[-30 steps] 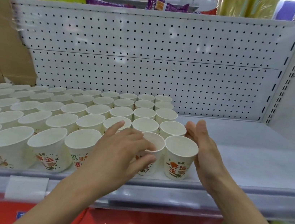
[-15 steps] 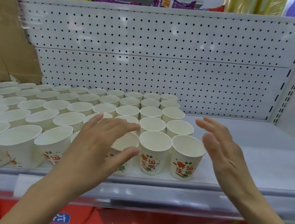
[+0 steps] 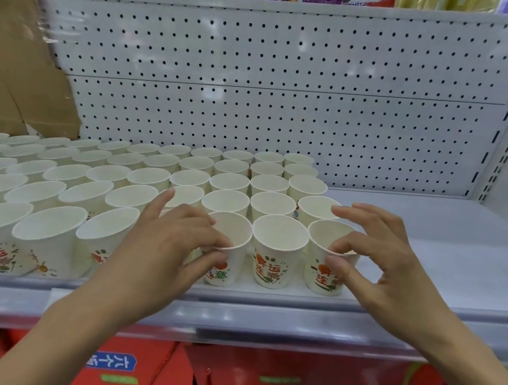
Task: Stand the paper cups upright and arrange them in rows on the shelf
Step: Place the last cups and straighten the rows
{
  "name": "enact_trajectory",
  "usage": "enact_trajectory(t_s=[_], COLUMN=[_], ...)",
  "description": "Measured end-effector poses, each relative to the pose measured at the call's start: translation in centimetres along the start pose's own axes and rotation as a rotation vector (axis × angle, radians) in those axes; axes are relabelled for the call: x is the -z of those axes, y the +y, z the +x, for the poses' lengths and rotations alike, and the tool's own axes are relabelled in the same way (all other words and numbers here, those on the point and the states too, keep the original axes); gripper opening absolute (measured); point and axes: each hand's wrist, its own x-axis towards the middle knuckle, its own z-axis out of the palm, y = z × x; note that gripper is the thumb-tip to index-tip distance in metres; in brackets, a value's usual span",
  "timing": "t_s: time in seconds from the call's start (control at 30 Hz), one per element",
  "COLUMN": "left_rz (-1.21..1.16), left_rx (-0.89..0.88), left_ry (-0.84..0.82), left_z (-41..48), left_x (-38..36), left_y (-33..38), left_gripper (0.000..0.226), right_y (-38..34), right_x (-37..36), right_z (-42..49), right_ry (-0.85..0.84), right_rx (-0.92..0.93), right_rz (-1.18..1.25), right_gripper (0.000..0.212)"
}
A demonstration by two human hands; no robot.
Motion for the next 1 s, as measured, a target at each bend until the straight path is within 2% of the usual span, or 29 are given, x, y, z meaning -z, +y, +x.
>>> enact_trajectory(t_s=[0.2, 0.37, 0.53, 0.83, 1.0], left_rz=[0.003, 0.077, 0.095, -0.056, -0.169], left_rx=[-0.068, -0.131, -0.138, -0.096, 0.017], left_ry=[-0.001, 0.003, 0.046, -0.003, 0.114], left_z=[1.4, 3.1, 3.9, 3.5, 1.7], left_x=[-0.5, -1.6, -2.0, -2.0, -0.2], left_y=[2.8, 3.5, 4.3, 4.6, 3.1], left_gripper=[0.046, 0.028, 0.015, 0.026, 0.042], right_y=[-0.3, -0.3, -0.5, -0.8, -1.8], right_x=[0.6, 1.2, 2.0, 3.0, 2.6], right_z=[0.1, 0.2, 0.5, 0.6, 0.7], right_ry=[-0.047, -0.086, -0.143, -0.198, -0.126], right_rx=[0.000, -0.003, -0.016, 0.015, 0.052], right_rz=[0.001, -0.016, -0.044, -0.091, -0.091], right_gripper=[0.008, 0.014, 0.007, 0.012, 0.032])
